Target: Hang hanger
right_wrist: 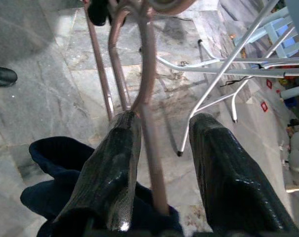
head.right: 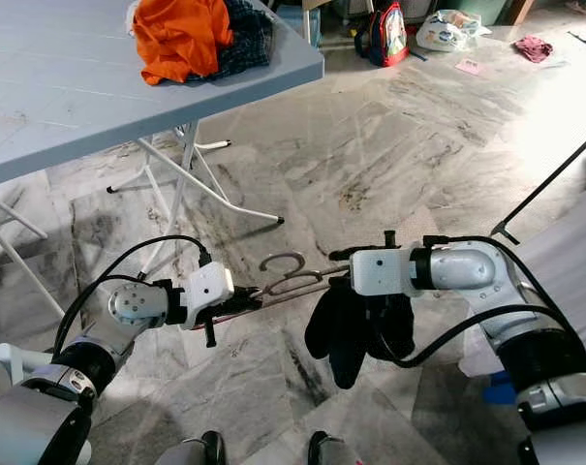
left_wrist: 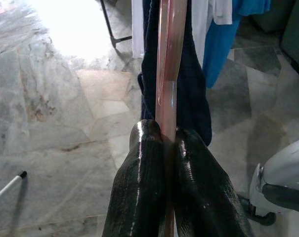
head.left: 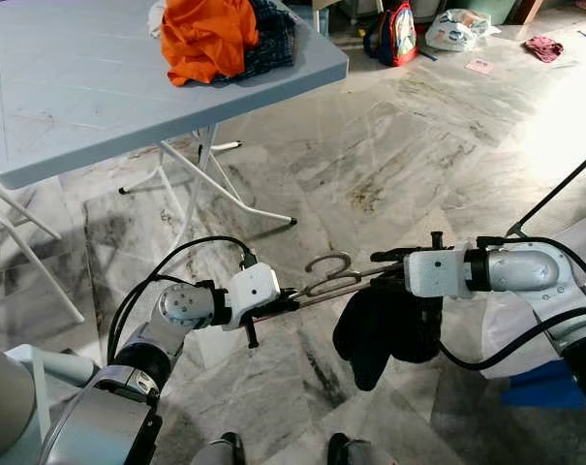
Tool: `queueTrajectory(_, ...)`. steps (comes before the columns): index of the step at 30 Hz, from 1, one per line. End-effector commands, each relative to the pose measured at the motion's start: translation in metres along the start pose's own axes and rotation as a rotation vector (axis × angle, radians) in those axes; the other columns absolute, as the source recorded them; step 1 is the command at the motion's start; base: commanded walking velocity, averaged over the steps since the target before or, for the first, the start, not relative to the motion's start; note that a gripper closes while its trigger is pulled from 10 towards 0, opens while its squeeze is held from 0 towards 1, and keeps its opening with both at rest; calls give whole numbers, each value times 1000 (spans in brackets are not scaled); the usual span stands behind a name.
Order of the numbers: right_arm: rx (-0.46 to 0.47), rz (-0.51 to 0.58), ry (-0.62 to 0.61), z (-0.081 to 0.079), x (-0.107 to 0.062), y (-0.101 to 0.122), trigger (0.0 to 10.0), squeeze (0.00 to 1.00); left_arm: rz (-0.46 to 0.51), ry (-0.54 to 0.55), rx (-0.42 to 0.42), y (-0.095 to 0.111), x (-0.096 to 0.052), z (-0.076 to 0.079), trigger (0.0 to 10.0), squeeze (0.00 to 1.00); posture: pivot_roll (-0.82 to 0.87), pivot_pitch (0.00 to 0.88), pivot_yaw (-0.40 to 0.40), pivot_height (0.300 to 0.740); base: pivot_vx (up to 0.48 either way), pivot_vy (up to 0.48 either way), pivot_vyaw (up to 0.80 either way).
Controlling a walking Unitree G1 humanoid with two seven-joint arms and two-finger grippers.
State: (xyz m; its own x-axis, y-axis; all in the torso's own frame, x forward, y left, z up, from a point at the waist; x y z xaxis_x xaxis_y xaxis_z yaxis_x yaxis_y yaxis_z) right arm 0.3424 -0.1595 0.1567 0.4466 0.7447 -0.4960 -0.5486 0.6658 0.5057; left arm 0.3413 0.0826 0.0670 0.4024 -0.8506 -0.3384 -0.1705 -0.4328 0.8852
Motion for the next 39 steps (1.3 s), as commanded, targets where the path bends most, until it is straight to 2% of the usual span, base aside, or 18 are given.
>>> queueTrajectory(1,-11,5,-36,7,-2,2,10000,1000,40,61,-44,1,-2,-3,0,0,-92,203,-2,740,0,0,0)
queueTrajectory(6,-4,14,-105,16,-4,3,10000,1000,64,122,-77,0,-2,-6,0,0,-89,202,-4,740,0,0,0)
queueTrajectory(16,0,3,-326,40,-7,2,10000,1000,113,222,-125,0,-2,-8,0,0,-82,194,-9,740,0,0,0)
queueTrajectory(18,32,-12,-420,48,-9,-1,10000,1000,127,242,-147,1,-1,-8,0,0,-80,193,-12,740,0,0,0)
queueTrajectory(20,102,-23,-533,55,-11,-6,10000,1000,149,267,-176,1,0,-8,0,0,-79,192,-13,740,0,0,0)
queueTrajectory(22,148,-39,-600,57,-13,-11,10000,1000,160,285,-184,2,0,-8,0,0,-79,192,-12,740,0,0,0)
queueTrajectory(25,229,-49,-680,56,-13,-17,10000,1000,190,319,-206,5,0,-11,0,0,-77,191,-12,740,0,0,0)
queueTrajectory(26,298,-39,-717,52,-11,-20,10000,1000,209,340,-216,8,1,-13,0,0,-76,190,-10,740,0,0,0)
queueTrajectory(28,358,-32,-740,46,-7,-22,10000,992,223,348,-228,10,2,-14,0,0,-76,189,-9,740,0,0,0)
queueTrajectory(29,399,-37,-746,38,-1,-24,10000,902,242,350,-238,13,4,-14,0,0,-76,189,-6,740,0,0,0)
queueTrajectory(30,424,-36,-748,32,3,-24,10000,635,252,351,-241,15,5,-14,0,0,-76,188,-4,740,0,0,0)
queueTrajectory(31,440,-37,-753,29,5,-24,10000,90,258,353,-243,16,5,-14,0,0,-75,188,-2,740,0,0,0)
queueTrajectory(32,471,-34,-754,24,9,-24,10000,90,266,355,-244,18,6,-15,0,0,-75,188,-2,740,0,0,0)
queueTrajectory(34,541,-21,-755,16,15,-24,10000,0,282,362,-255,21,7,-16,0,0,-76,190,3,740,0,0,0)
queueTrajectory(35,617,0,-747,8,21,-24,10000,0,289,362,-260,23,8,-16,0,0,-74,189,3,740,0,0,0)
queueTrajectory(36,617,0,-747,8,21,-24,10000,0,289,362,-260,23,8,-16,0,0,-74,189,3,740,0,0,0)
queueTrajectory(39,717,14,-739,-1,25,-26,10000,0,293,351,-257,25,9,-16,0,0,-72,189,7,740,0,0,0)
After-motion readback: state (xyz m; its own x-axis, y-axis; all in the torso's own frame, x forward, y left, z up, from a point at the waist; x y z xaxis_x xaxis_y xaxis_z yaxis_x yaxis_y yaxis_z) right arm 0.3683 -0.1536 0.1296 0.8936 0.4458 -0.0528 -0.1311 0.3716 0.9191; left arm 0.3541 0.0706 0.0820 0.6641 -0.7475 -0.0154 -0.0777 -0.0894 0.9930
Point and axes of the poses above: a point about 5 cm out from each wrist's last joint towards the gripper, its own x axis pointing out of the wrist towards the gripper, its own y axis along the axis of the wrist's last joint, z = x × y, the point moved 4 cm from there along x, pointing out of the wrist towards the gripper
